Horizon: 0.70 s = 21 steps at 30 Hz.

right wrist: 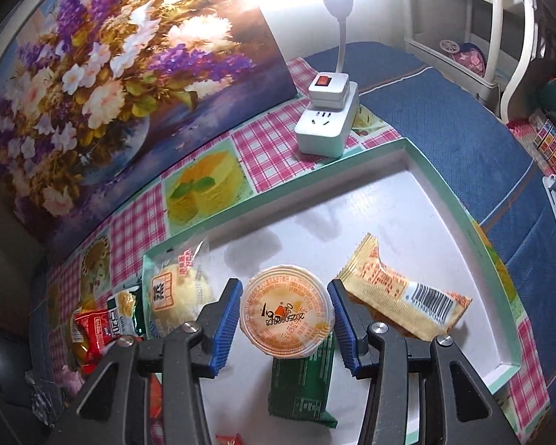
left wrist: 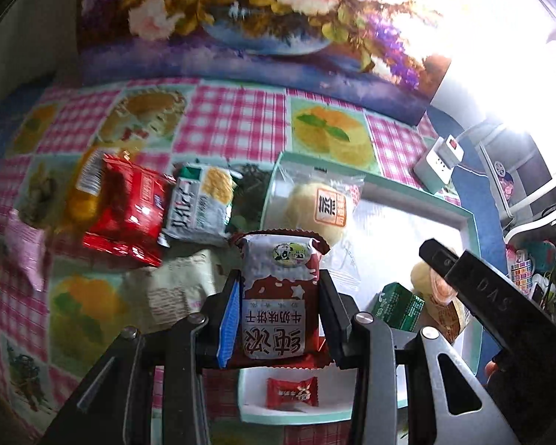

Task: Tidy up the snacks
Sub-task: 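Lower the jelly cup and milk biscuit pack into the tray and release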

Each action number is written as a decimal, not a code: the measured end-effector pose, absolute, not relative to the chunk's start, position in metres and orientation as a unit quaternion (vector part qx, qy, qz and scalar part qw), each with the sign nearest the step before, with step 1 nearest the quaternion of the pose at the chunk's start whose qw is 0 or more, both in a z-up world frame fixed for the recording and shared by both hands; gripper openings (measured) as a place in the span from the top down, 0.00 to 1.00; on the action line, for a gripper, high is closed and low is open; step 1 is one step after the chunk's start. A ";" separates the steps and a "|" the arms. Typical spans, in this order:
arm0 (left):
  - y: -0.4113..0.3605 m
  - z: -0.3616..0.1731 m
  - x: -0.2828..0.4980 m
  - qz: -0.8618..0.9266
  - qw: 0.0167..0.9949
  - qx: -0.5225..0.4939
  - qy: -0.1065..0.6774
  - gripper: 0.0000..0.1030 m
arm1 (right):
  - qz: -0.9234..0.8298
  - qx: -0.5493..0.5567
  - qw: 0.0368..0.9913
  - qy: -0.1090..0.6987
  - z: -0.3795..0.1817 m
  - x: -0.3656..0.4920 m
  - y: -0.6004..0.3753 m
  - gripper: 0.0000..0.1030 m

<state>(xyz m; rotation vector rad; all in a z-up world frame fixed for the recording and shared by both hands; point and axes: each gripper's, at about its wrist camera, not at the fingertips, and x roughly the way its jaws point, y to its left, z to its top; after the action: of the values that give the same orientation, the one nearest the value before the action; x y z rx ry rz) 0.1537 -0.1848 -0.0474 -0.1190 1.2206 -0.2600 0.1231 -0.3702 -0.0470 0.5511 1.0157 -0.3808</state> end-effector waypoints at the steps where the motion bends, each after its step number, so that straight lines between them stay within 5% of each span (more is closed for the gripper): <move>1: -0.186 -0.051 0.155 -0.124 0.806 -0.058 0.575 0.60 | -0.178 0.258 0.821 0.476 -0.048 0.125 -0.370 0.51; 11: -0.191 -0.057 0.154 -0.135 0.800 -0.063 0.581 0.59 | -0.177 0.246 0.821 0.485 -0.058 0.133 -0.367 0.51; 15: -0.185 -0.056 0.155 -0.125 0.802 -0.065 0.581 0.38 | -0.177 0.247 0.821 0.484 -0.058 0.133 -0.367 0.50; 21: -0.172 -0.049 0.157 -0.104 0.811 -0.064 0.573 0.35 | -0.177 0.245 0.821 0.485 -0.056 0.132 -0.368 0.49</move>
<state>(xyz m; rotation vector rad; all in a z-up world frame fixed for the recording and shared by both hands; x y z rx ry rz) 0.1570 -0.1721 -0.0494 -0.1365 1.2237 -0.2213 0.1318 -0.3678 -0.0565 0.5205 1.0319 -0.3777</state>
